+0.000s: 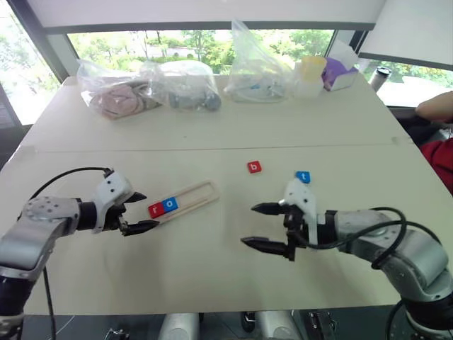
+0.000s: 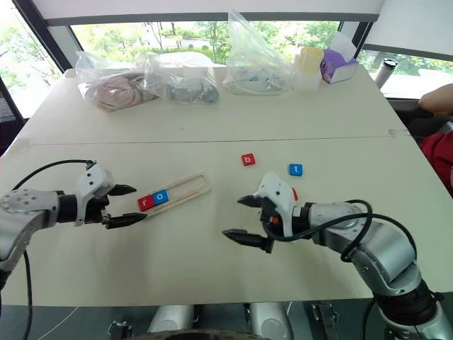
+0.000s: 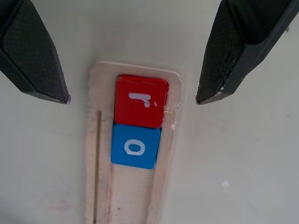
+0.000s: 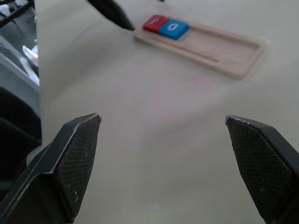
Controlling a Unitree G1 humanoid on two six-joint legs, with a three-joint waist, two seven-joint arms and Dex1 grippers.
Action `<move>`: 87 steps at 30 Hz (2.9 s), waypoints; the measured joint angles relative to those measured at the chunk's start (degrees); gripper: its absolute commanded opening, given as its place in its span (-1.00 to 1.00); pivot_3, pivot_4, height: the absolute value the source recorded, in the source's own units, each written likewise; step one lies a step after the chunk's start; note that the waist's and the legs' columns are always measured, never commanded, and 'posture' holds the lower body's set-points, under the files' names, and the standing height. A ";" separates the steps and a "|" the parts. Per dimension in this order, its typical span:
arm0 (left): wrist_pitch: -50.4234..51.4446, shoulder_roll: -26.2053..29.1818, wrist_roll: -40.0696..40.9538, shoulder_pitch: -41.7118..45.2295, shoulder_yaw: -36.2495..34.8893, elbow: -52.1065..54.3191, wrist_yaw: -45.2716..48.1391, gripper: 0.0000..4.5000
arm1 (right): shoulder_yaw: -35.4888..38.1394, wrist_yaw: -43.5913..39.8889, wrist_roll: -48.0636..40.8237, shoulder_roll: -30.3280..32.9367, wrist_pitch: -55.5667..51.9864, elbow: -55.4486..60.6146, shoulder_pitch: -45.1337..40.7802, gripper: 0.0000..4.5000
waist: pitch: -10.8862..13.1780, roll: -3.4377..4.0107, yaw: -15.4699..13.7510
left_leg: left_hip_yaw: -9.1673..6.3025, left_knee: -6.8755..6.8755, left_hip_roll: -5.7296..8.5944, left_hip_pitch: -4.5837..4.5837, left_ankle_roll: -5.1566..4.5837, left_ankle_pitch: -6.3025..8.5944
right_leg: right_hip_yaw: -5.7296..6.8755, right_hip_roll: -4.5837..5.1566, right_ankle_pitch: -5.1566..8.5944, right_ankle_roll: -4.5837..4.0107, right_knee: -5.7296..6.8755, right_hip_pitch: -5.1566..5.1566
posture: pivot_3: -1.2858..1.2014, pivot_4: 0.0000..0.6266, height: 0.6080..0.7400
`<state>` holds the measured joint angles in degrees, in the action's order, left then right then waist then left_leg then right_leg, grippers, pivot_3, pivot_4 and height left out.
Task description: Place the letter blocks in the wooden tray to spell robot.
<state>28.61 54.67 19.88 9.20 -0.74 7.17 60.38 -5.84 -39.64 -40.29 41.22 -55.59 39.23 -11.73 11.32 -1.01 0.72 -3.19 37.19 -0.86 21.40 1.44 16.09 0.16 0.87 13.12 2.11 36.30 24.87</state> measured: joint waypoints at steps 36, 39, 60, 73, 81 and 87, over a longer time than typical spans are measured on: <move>-21.47 -8.01 -10.46 18.64 15.74 -16.38 18.56 0.39 | 4.54 -0.05 6.25 2.55 6.00 -8.55 0.93 1.00 | -0.39 0.31 0.24 | -0.09 0.06 0.00 -0.05 -0.02 0.00 | -0.05 -0.25 -0.17 0.18 0.01 -0.13 | 0.03 -0.52 1.00; -26.12 -9.78 -13.33 21.49 17.55 -22.71 19.44 0.39 | 5.03 0.37 6.32 2.50 5.99 -8.40 1.62 1.00 | -0.40 0.31 0.08 | -0.12 0.06 -0.02 -0.06 -0.03 0.00 | -0.04 -0.29 -0.18 0.18 0.06 -0.11 | 0.03 -0.52 1.00; -24.33 -10.28 -14.07 22.41 15.61 -24.58 20.75 0.99 | 6.66 16.14 9.13 -11.81 2.87 -16.40 -8.20 1.00 | -0.42 0.35 0.31 | -0.13 0.23 -0.01 -0.06 -0.03 -0.01 | -0.12 -0.29 -0.28 0.12 0.12 -0.16 | 0.03 -0.52 1.00; -6.37 0.00 -6.56 19.25 1.23 -12.37 15.81 0.99 | 2.61 35.11 22.43 -33.04 2.03 -46.24 -26.62 1.00 | -0.41 0.33 1.00 | -0.09 0.01 0.03 0.08 -0.04 -0.01 | -0.18 -0.22 -0.32 0.02 0.65 0.34 | 0.03 -0.52 1.00; 4.15 -1.99 -0.56 6.92 -8.84 1.43 3.97 1.00 | 0.19 37.74 30.16 -35.43 7.49 -52.20 -28.39 -0.26 | -0.43 0.29 1.81 | -0.10 0.05 -0.01 -0.05 -0.01 -0.04 | -0.32 -0.28 -0.32 0.02 0.80 0.33 | 0.03 -0.52 1.00; 5.81 -3.61 1.23 7.14 -8.85 4.42 0.73 1.00 | -1.74 36.12 32.91 -35.65 8.74 -51.48 -27.82 -0.48 | -0.43 0.30 2.00 | -0.07 0.03 -0.01 -0.06 0.01 -0.05 | -0.31 -0.32 -0.36 -0.05 0.81 0.37 | 0.03 -0.52 1.00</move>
<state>34.42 51.06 21.12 16.33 -9.59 11.59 61.11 -7.58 -3.52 -7.38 5.57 -46.85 -12.26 -39.55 10.89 -0.72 2.72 -3.25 37.22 -0.87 21.34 1.45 16.04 -0.15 0.55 12.76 2.06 37.11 25.24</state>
